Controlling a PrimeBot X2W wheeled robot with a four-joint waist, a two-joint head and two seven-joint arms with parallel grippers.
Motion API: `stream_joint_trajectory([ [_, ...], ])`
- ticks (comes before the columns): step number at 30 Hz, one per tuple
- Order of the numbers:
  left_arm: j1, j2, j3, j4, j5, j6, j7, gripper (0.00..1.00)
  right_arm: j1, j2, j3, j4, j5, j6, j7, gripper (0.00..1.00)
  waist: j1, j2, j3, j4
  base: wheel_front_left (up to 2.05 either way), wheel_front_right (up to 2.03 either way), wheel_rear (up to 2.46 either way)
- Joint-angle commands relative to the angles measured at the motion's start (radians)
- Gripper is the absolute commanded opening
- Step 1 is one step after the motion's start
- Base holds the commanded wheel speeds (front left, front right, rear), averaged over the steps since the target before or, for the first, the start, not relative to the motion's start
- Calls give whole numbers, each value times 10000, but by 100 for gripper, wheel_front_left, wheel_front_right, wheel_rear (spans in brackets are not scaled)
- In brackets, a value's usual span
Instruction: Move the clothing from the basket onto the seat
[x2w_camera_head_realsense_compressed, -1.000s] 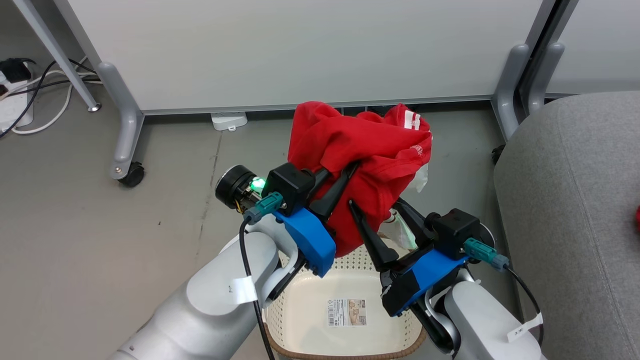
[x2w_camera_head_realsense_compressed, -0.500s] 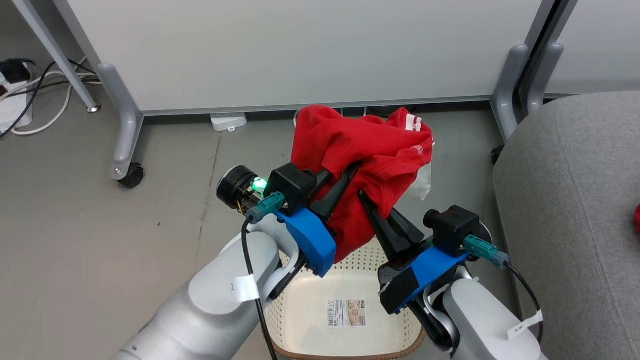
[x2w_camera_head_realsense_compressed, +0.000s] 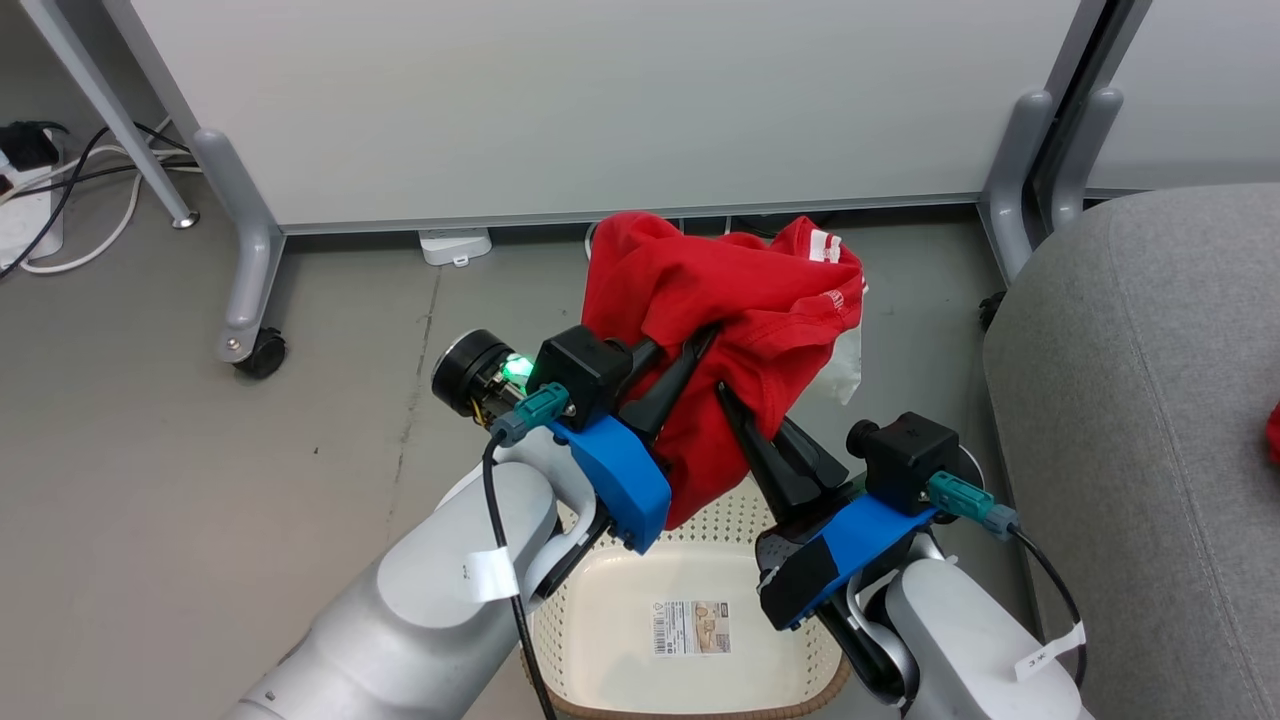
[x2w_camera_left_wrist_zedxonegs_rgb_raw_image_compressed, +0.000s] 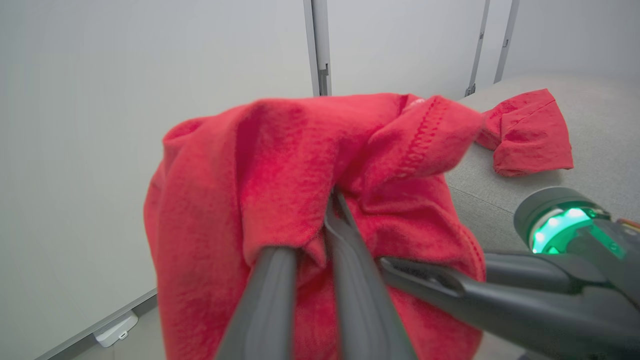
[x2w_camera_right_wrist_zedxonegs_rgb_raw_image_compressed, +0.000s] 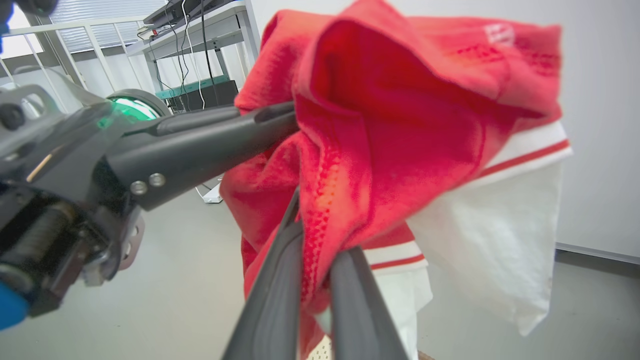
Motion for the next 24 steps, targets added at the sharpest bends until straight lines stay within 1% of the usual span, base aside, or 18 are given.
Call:
stream_joint_trajectory([
  [1, 15, -7, 73, 23, 26, -62, -50, 0, 18, -4, 8, -56, 43, 1, -38, 0, -1, 0, 13, 4, 0, 0, 0],
  [3, 49, -18, 92, 122, -37, -70, -50, 0, 13, -4, 4, -74, 26, 1, -38, 0, -1, 0, 25, 14, 0, 0, 0],
  [4, 56, -33, 79, 177, -75, -59, -44, 83, 11, -4, -1, -89, 17, 1, -38, 0, -1, 0, 35, 18, 0, 0, 0],
  [5, 32, -58, 105, 189, -105, -65, -45, 100, 6, -4, -8, -102, 6, 1, -38, 0, -1, 0, 47, 23, 0, 0, 0],
  [13, -7, -105, 60, 349, -100, -80, -47, 100, -40, -4, -102, -199, -94, 1, -40, 0, -1, 0, 74, 51, 0, 0, 0],
  [24, 102, -23, 329, 189, 190, 2, -49, 100, 58, -4, -211, -252, -196, 1, -41, 0, -1, 0, 64, 3, 0, 0, 0],
])
